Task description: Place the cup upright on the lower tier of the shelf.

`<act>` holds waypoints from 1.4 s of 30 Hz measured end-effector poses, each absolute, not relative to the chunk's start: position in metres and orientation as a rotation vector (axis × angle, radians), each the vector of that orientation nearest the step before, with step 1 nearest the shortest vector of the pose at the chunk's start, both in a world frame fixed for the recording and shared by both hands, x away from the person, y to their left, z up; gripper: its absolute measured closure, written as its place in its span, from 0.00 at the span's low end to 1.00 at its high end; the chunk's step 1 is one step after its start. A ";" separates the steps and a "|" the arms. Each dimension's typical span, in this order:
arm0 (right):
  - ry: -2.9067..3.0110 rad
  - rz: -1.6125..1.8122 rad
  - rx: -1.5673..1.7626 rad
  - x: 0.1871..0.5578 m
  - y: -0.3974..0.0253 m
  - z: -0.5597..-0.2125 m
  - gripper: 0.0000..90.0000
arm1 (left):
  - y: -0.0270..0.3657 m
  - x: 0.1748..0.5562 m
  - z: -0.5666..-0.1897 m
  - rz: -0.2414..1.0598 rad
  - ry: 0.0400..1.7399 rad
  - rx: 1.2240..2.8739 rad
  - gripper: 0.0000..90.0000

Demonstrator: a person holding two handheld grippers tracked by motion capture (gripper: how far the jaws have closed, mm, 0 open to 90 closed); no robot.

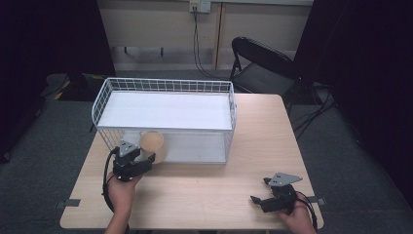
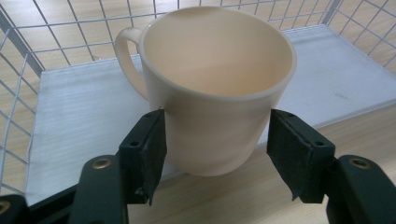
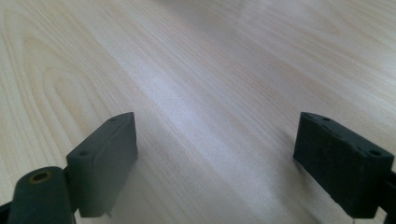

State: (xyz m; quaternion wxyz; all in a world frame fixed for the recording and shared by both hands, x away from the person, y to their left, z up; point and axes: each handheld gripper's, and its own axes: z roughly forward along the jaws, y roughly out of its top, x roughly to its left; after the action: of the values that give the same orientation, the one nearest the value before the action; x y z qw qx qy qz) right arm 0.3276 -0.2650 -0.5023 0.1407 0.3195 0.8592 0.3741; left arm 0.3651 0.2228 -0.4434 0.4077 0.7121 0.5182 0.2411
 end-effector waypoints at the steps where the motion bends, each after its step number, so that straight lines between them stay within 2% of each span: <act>1: 2.481 1.081 0.923 0.328 -0.265 -0.502 0.14 | 0.223 0.366 -0.444 0.606 1.311 1.797 0.44; 18: 2.481 1.081 0.923 0.328 -0.265 -0.502 0.14 | 0.218 0.372 -0.446 0.618 1.329 1.788 0.53; 30: 2.480 1.081 0.923 0.328 -0.265 -0.502 0.14 | 0.216 0.376 -0.449 0.622 1.342 1.779 0.63; 42: 2.480 1.081 0.923 0.328 -0.265 -0.502 0.14 | 0.219 0.379 -0.451 0.617 1.350 1.767 0.66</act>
State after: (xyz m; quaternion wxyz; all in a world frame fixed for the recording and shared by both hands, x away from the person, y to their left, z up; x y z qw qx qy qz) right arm 0.3276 -0.2650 -0.5023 0.1409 0.3196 0.8590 0.3743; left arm 0.3794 0.2189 -0.4513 0.4049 0.7001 0.5349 0.2445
